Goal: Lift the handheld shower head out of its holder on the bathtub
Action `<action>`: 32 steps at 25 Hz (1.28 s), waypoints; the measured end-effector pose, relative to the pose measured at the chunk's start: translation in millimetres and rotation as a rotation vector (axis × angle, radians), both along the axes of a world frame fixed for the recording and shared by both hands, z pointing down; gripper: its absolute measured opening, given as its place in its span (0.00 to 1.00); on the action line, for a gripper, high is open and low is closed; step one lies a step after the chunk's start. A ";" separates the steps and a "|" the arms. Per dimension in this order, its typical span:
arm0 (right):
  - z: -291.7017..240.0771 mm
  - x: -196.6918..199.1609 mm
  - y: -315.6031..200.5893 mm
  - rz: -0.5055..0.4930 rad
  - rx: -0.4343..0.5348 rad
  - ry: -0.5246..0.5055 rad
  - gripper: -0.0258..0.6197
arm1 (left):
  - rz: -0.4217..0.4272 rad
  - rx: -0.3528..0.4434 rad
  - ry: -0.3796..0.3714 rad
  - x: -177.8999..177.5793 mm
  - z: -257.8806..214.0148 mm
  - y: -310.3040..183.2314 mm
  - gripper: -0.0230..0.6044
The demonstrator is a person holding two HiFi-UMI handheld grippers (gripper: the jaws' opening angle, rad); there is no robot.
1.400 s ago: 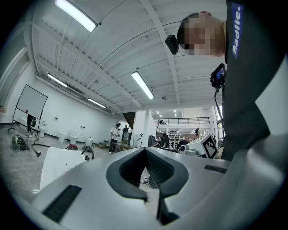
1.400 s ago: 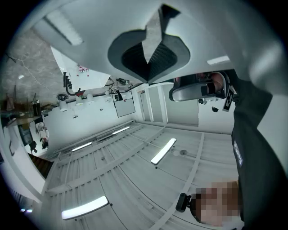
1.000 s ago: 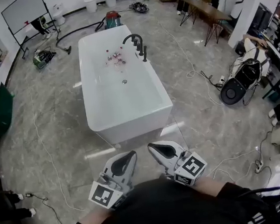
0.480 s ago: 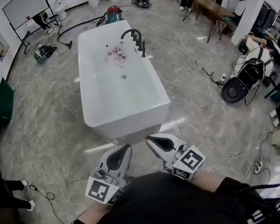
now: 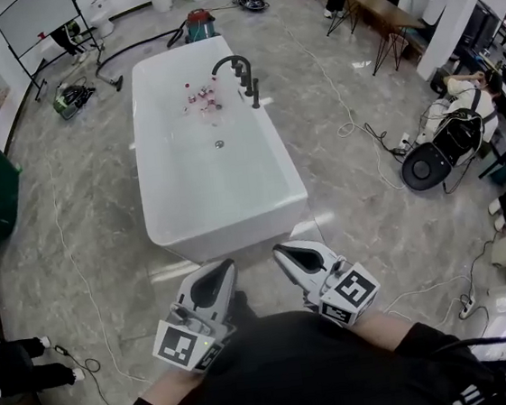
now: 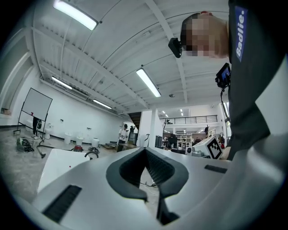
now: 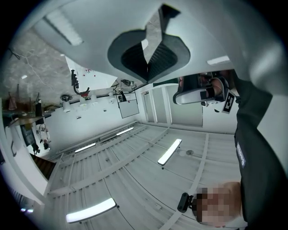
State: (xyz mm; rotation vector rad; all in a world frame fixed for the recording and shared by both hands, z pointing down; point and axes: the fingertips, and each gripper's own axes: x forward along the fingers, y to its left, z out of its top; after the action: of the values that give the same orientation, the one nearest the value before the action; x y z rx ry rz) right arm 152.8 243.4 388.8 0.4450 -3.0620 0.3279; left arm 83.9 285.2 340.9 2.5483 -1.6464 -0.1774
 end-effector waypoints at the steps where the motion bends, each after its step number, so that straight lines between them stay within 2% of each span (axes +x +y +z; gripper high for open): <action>1: 3.4 -7.5 -12.4 0.007 -0.001 0.011 0.04 | 0.005 0.004 0.009 -9.0 1.9 -14.3 0.04; 11: 15.3 -132.8 -172.3 0.125 -0.013 0.046 0.04 | 0.091 0.016 0.017 -147.9 19.3 -178.2 0.04; 19: 13.5 -203.9 -271.0 0.245 -0.026 0.053 0.04 | 0.162 0.007 0.011 -233.7 19.4 -269.8 0.04; 25: 17.3 -221.3 -321.9 0.254 -0.025 0.064 0.04 | 0.149 0.020 0.041 -251.0 18.7 -317.4 0.04; 32: 26.7 -206.4 -375.5 0.191 -0.040 0.048 0.04 | 0.079 0.012 0.030 -229.2 22.1 -361.2 0.04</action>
State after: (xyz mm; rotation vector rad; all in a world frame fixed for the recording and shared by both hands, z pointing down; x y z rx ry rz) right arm -53.6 -132.1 415.5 0.7345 -2.9660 0.3778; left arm -145.3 -76.0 363.0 2.6011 -1.5357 -0.2183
